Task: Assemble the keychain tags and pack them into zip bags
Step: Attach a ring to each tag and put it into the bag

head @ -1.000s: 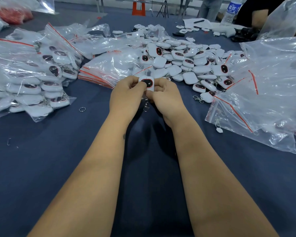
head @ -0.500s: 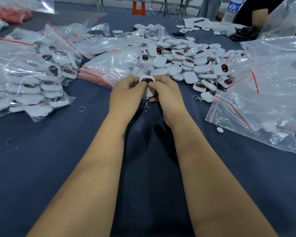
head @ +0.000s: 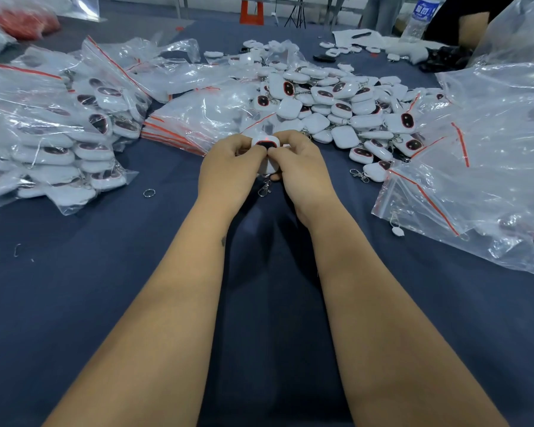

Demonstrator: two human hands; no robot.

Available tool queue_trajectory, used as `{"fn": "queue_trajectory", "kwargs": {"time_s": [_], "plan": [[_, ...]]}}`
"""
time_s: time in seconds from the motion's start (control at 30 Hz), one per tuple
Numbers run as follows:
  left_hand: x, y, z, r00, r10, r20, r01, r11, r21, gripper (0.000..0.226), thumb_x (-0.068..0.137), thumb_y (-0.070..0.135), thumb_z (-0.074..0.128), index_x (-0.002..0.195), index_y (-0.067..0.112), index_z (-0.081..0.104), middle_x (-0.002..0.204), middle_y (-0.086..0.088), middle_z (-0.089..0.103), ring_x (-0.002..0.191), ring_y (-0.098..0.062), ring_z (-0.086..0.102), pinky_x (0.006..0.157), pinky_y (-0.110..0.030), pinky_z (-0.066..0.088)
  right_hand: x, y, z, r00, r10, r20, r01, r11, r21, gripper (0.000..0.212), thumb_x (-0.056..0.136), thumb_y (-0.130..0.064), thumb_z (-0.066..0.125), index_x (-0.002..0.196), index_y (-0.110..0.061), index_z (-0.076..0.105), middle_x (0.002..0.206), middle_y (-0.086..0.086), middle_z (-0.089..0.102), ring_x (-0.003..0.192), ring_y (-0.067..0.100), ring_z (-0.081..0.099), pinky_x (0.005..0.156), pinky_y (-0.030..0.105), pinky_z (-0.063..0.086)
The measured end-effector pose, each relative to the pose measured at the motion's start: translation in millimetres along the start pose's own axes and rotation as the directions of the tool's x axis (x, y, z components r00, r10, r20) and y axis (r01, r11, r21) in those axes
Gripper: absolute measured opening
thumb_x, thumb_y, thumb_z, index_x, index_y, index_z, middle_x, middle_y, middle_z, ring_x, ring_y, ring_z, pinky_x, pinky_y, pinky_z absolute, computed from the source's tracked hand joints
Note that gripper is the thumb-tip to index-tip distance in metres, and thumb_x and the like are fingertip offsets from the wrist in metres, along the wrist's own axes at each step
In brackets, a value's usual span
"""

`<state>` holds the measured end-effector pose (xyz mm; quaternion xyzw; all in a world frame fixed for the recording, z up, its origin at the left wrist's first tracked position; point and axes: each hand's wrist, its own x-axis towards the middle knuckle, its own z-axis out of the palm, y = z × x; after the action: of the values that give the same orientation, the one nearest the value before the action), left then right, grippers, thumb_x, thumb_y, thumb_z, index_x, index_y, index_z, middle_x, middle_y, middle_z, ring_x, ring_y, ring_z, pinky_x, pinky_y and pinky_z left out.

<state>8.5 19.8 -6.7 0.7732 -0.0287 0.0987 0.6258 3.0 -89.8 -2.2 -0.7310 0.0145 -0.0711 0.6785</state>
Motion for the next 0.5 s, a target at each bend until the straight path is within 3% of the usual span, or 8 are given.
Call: {"fn": "queue_trajectory", "kwargs": {"time_s": [0.17,0.4,0.5], "plan": [[0.1,0.5,-0.1,1.000,0.005,0.004,-0.005,1.000,0.021,0.018,0.085,0.031,0.060,0.068,0.026,0.066,0.060,0.017,0.059,0.064,-0.007,0.052,0.068,-0.030,0.044,-0.8,-1.2,0.0,1.000,0.004,-0.025,-0.003,0.999,0.036,0.014,0.089,-0.007,0.054,0.089,-0.016,0.065,0.083,0.004,0.065,0.074,0.012,0.060,0.069,0.026,0.050],[0.1,-1.1,2.2,0.998,0.034,-0.048,-0.032,0.999,0.025,0.020,0.087,0.027,0.062,0.068,0.022,0.061,0.055,0.020,0.054,0.057,-0.001,0.047,0.062,-0.023,0.041,0.2,-0.9,-0.5,1.000,-0.014,-0.006,0.014,0.998,0.059,0.017,0.091,-0.004,0.053,0.091,-0.016,0.066,0.074,-0.006,0.065,0.058,-0.005,0.061,0.053,0.012,0.045],[0.2,-1.1,1.8,0.998,0.028,-0.065,-0.026,0.999,0.020,0.021,0.086,0.025,0.063,0.066,0.024,0.059,0.054,0.019,0.053,0.058,-0.002,0.047,0.062,-0.023,0.040,1.3,-0.2,-0.1,1.000,-0.004,-0.004,0.004,0.999,0.049,0.017,0.090,-0.005,0.054,0.094,-0.015,0.067,0.076,-0.005,0.065,0.061,-0.002,0.062,0.058,0.015,0.047]]}}
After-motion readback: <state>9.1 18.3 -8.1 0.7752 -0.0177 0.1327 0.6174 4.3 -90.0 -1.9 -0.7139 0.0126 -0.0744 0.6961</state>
